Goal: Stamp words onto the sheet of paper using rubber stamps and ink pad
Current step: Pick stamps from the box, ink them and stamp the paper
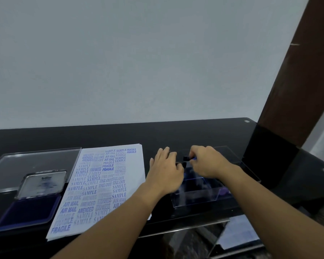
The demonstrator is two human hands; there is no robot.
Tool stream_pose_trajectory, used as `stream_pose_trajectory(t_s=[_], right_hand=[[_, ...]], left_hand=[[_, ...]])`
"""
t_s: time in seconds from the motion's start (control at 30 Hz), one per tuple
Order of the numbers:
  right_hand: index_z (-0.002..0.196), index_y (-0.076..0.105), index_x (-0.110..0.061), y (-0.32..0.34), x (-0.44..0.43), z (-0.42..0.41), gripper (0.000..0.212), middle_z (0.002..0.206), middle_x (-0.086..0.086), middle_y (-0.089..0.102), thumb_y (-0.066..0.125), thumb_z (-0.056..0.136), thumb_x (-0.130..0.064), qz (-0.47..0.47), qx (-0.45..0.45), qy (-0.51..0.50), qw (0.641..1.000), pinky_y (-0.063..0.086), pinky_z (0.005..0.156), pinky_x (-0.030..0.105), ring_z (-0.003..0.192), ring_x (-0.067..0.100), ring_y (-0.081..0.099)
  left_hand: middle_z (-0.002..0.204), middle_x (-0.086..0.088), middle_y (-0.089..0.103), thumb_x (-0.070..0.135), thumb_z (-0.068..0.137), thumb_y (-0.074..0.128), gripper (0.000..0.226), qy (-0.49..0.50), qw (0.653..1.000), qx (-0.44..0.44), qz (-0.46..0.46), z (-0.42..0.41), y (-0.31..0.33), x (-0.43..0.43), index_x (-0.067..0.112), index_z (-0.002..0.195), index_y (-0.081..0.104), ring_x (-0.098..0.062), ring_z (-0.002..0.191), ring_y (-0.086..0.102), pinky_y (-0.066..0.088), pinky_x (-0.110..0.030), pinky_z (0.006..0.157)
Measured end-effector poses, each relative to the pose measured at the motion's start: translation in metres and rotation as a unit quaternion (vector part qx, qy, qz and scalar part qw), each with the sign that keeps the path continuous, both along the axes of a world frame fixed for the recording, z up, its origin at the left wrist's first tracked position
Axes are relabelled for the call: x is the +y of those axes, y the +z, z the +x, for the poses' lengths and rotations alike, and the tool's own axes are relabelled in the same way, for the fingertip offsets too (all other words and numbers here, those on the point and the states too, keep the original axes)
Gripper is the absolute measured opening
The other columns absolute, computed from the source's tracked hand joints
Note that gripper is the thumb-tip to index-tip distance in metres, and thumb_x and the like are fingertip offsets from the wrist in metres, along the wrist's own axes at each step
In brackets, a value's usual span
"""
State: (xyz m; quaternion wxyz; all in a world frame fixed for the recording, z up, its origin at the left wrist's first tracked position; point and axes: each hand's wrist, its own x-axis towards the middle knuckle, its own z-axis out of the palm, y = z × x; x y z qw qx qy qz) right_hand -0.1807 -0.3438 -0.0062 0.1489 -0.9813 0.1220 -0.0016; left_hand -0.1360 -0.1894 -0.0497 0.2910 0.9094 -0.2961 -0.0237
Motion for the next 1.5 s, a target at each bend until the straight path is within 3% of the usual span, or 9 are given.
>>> stream_pose_trajectory(t_s=[0.13,0.43,0.63,0.87,1.0,1.13,1.23,1.4,1.5], right_hand=[[0.100,0.053,-0.022,0.000,0.002,0.006,0.013,0.099,0.004,0.059,0.053,0.088,-0.020,0.013,0.012,-0.023,1.000,0.055,0.078,0.042,0.087,0.024,0.059],[0.105,0.053,-0.018,-0.003,0.009,0.014,0.014,0.098,0.003,0.059,0.055,0.092,-0.024,-0.031,0.028,-0.026,0.999,0.049,0.072,0.036,0.088,0.022,0.057],[0.110,0.061,-0.016,-0.006,0.005,0.014,0.021,0.103,0.006,0.064,0.051,0.095,-0.028,-0.041,0.041,-0.013,0.998,0.054,0.079,0.038,0.091,0.025,0.061],[0.087,0.063,-0.024,0.007,-0.013,-0.002,0.018,0.091,-0.003,0.069,0.048,0.093,-0.018,0.062,-0.069,-0.049,0.995,0.049,0.066,0.028,0.081,0.013,0.063],[0.085,0.066,-0.022,0.025,-0.027,-0.016,0.019,0.085,-0.002,0.072,0.050,0.093,-0.017,0.063,-0.085,-0.064,0.992,0.050,0.061,0.025,0.077,0.013,0.067],[0.080,0.072,-0.016,0.035,-0.039,-0.029,0.022,0.070,-0.004,0.074,0.053,0.091,-0.015,0.048,0.000,-0.069,0.996,0.053,0.061,0.026,0.072,0.011,0.069],[0.081,0.075,-0.015,0.034,-0.043,-0.036,0.018,0.068,-0.005,0.075,0.059,0.089,-0.012,0.031,0.098,-0.064,0.993,0.055,0.075,0.027,0.075,0.009,0.069],[0.083,0.074,-0.024,0.022,-0.041,-0.046,0.020,0.083,-0.002,0.076,0.060,0.092,-0.014,0.046,0.126,-0.041,0.990,0.056,0.088,0.033,0.081,0.010,0.070],[0.095,0.077,-0.019,0.020,-0.037,-0.052,0.022,0.096,0.000,0.074,0.056,0.093,-0.012,0.042,0.130,-0.012,0.991,0.054,0.089,0.034,0.088,0.014,0.068]], left_hand=[[0.165,0.001,0.010,0.035,0.102,0.034,0.054,0.019,1.000,0.008,-0.017,0.001,-0.008,-0.001,0.017,0.153,0.029,-0.020,0.152,-0.002,0.008,-0.048,0.123],[0.165,0.003,0.009,0.038,0.103,0.032,0.054,0.008,1.000,-0.005,-0.005,0.003,-0.010,0.002,0.018,0.153,0.030,-0.019,0.152,-0.002,0.009,-0.049,0.123],[0.165,0.003,0.010,0.039,0.102,0.032,0.053,0.006,1.000,-0.013,0.004,0.003,-0.011,0.002,0.019,0.152,0.032,-0.019,0.152,0.000,0.009,-0.048,0.123],[0.165,0.001,0.009,0.039,0.102,0.032,0.053,0.005,0.999,-0.011,0.036,0.004,-0.004,0.002,0.018,0.151,0.033,-0.021,0.152,-0.001,0.009,-0.050,0.122],[0.166,-0.003,0.008,0.032,0.102,0.033,0.052,-0.005,0.997,-0.017,0.070,0.001,0.007,0.000,0.015,0.151,0.032,-0.023,0.152,-0.004,0.005,-0.052,0.122],[0.161,-0.005,0.023,0.028,0.100,0.035,0.049,-0.035,0.997,-0.048,0.054,-0.011,0.017,-0.012,0.012,0.146,0.038,-0.025,0.150,0.011,0.011,-0.053,0.121],[0.152,-0.003,0.036,0.028,0.099,0.036,0.045,-0.073,0.994,-0.067,0.047,-0.030,0.020,-0.026,0.013,0.141,0.043,-0.022,0.145,0.023,0.016,-0.054,0.119],[0.146,-0.001,0.042,0.031,0.100,0.036,0.043,-0.095,0.991,-0.066,0.073,-0.051,0.008,-0.037,0.015,0.139,0.044,-0.023,0.141,0.029,0.014,-0.056,0.119],[0.147,-0.001,0.042,0.034,0.100,0.035,0.045,-0.095,0.988,-0.092,0.074,-0.052,0.001,-0.034,0.016,0.140,0.043,-0.021,0.141,0.030,0.014,-0.054,0.119]])
